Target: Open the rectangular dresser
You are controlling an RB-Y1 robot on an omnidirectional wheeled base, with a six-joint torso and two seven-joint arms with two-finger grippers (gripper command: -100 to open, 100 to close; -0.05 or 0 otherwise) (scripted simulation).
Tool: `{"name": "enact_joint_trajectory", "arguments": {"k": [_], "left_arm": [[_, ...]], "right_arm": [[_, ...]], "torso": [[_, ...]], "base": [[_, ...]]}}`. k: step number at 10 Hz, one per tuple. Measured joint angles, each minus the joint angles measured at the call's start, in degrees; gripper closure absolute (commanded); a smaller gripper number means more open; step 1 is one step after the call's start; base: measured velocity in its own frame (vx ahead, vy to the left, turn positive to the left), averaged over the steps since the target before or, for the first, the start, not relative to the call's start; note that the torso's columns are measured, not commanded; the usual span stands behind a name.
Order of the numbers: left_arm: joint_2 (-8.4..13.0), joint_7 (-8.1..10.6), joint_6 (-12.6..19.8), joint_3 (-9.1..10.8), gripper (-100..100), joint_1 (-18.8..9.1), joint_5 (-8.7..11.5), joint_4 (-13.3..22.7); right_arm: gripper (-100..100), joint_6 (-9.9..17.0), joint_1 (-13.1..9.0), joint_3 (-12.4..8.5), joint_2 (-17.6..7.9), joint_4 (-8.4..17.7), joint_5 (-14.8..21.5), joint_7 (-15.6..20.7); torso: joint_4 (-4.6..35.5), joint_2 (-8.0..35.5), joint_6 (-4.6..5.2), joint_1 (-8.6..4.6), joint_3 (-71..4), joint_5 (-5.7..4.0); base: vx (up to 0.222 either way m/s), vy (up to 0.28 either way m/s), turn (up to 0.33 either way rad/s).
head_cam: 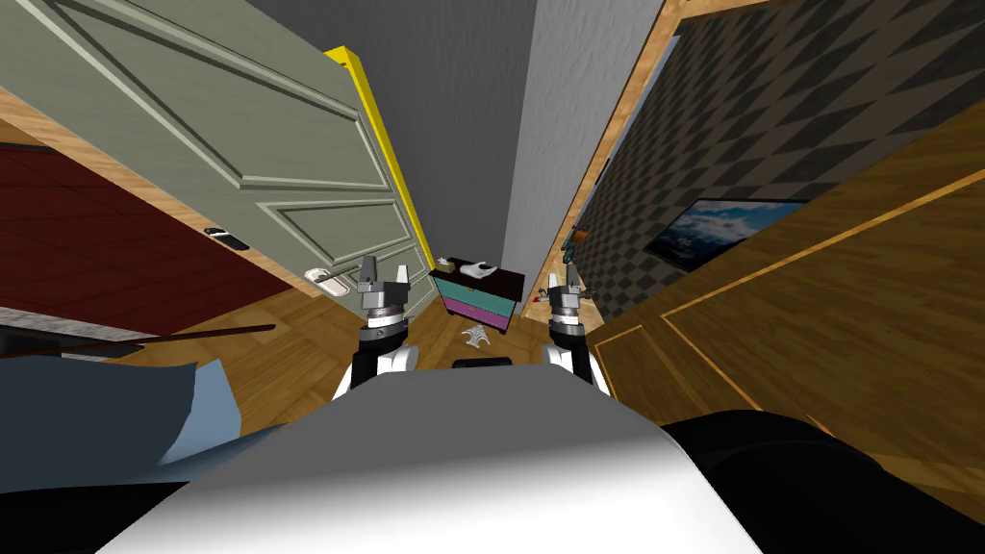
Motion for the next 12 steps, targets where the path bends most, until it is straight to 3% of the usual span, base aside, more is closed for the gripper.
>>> {"name": "enact_joint_trajectory", "arguments": {"k": [2,9,10,12], "left_arm": [[0.0,0.00,0.0,0.00,0,0.0,0.0,0.0],[0.0,0.00,0.0,0.00,0,0.0,0.0,0.0],[0.0,0.00,0.0,0.00,-100,0.0,0.0,0.0],[2.4,-0.12,-0.5,-0.18,-100,0.0,0.0,1.0]], "right_arm": [[0,0.0,0.0,0.0,0.0,0.0,0.0,0.0],[0,0.0,0.0,0.0,0.0,0.0,0.0,0.0],[0,0.0,0.0,0.0,0.0,0.0,0.0,0.0],[0,0.0,0.0,0.0,0.0,0.0,0.0,0.0]], "torso": [[6.0,6.0,0.00,0.00,-12.0,0.00],[35.4,35.4,0.00,0.00,-70.7,0.00],[39.6,39.6,0.00,0.00,-79.2,0.00],[42.0,42.0,0.00,0.03,-84.3,0.01]], "base": [[0.000,0.000,0.000],[0.000,0.000,0.000],[0.018,0.001,-0.013],[0.031,0.005,-0.027]]}}
